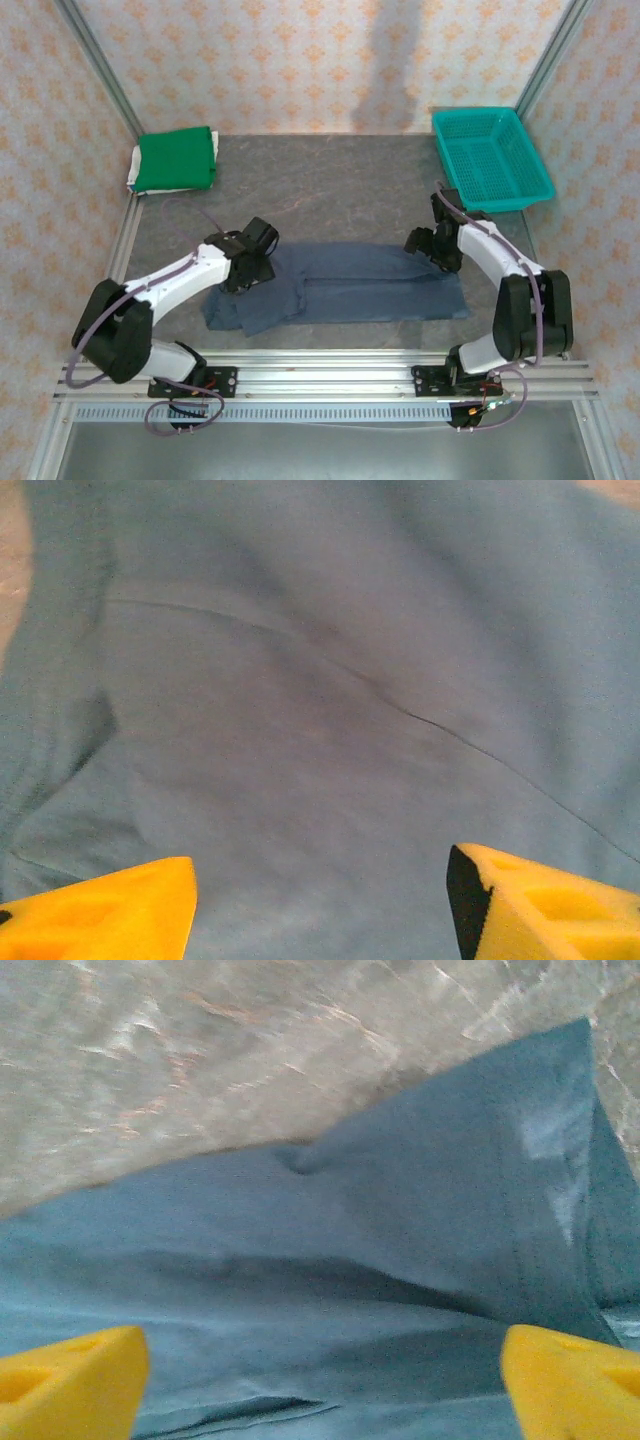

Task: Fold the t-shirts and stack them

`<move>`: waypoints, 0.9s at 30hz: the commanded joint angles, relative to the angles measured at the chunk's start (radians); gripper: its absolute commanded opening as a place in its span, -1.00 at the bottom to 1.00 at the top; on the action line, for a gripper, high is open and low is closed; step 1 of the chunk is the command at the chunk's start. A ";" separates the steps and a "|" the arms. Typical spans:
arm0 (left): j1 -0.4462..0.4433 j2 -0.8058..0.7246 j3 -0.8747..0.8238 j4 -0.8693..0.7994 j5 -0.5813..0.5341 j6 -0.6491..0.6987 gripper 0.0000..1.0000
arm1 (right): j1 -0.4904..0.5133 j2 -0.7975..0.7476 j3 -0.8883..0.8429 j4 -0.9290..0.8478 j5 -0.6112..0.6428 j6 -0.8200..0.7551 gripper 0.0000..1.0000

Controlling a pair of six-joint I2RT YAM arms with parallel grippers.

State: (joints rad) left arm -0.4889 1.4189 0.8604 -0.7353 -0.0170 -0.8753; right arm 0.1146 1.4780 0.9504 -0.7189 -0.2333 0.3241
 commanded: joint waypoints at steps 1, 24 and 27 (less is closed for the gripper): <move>0.051 0.056 -0.015 0.010 -0.044 -0.055 0.29 | -0.010 0.016 0.020 -0.083 0.083 0.040 0.63; 0.225 0.252 0.083 0.029 -0.127 0.139 0.13 | -0.041 0.160 0.004 -0.082 0.294 0.084 -0.90; 0.235 0.269 0.100 0.031 -0.133 0.165 0.12 | -0.066 0.168 0.027 -0.085 0.353 0.090 -1.00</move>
State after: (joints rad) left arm -0.2714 1.6600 0.9379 -0.7132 -0.1074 -0.7551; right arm 0.0757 1.6352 0.9401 -0.8062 0.0250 0.4011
